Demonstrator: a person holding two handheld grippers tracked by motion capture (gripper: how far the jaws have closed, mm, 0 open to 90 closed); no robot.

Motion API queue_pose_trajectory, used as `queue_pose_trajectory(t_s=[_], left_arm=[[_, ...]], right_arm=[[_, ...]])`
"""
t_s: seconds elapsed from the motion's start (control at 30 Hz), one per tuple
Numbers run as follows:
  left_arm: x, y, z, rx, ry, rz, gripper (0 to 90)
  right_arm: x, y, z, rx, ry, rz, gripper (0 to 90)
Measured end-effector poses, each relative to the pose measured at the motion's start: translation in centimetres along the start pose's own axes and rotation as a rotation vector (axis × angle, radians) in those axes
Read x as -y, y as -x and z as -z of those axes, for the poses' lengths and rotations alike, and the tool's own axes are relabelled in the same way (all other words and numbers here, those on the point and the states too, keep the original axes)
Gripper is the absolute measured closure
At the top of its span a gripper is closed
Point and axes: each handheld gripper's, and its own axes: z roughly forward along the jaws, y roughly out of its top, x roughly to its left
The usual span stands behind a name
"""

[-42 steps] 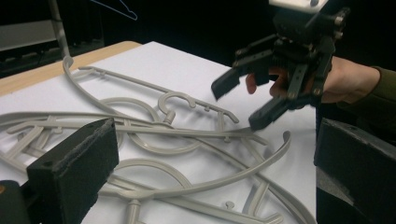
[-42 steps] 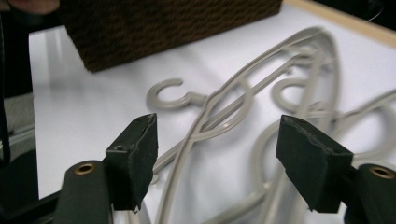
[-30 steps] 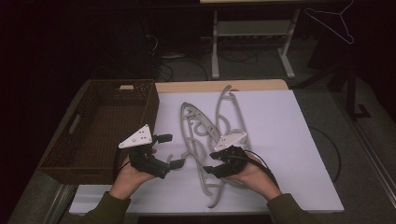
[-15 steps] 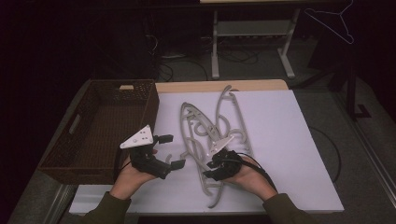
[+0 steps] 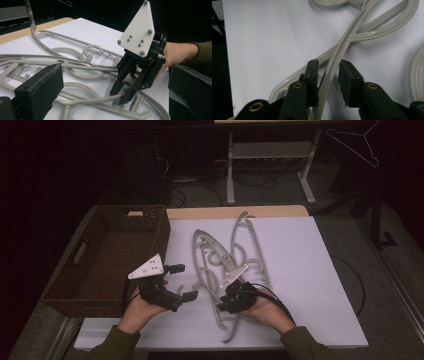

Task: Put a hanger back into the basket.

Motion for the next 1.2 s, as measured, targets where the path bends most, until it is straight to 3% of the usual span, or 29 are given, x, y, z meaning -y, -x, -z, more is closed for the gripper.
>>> queue_pose_trajectory(t_s=[0.33, 0.6, 0.77, 0.8, 0.83, 0.87, 0.93, 0.97, 1.2], left_arm=[[0.0, 0.0, 0.0, 0.001, -0.002, 0.000, 0.0], [-0.1, 0.0, 0.1, 0.001, 0.004, -0.001, 0.0], [-0.2, 0.0, 0.3, 0.001, 0.009, -0.002, 0.0], [-0.2, 0.0, 0.3, 0.000, 0.008, -0.002, 0.0], [-0.2, 0.0, 0.3, 0.000, 0.008, -0.002, 0.0], [-0.1, 0.0, 0.3, 0.001, 0.006, -0.006, 0.0], [-0.1, 0.0, 0.2, 0.000, 0.005, -0.007, 0.0], [-0.2, 0.0, 0.2, 0.001, 0.006, -0.005, 0.0], [-0.2, 0.0, 0.4, 0.001, 0.012, -0.008, 0.0]], right_arm=[[-0.2, 0.1, 0.0, -0.005, -0.010, -0.011, 70.6], [-0.5, -0.5, 0.0, -0.019, 0.009, 0.024, 73.2], [-0.5, -0.4, 0.9, 0.021, 0.047, 0.020, 77.2], [-0.5, -0.5, 1.2, 0.038, 0.058, -0.015, 80.2], [-0.4, -0.3, 1.6, 0.049, 0.073, -0.019, 80.9], [-0.4, -0.2, 1.9, 0.017, 0.093, -0.010, 81.2], [-0.4, -0.2, 2.1, 0.010, 0.106, -0.027, 81.1], [-0.4, -0.4, 2.1, 0.056, 0.092, -0.011, 81.1], [-0.3, -0.6, 3.0, 0.101, 0.136, -0.002, 81.4]])
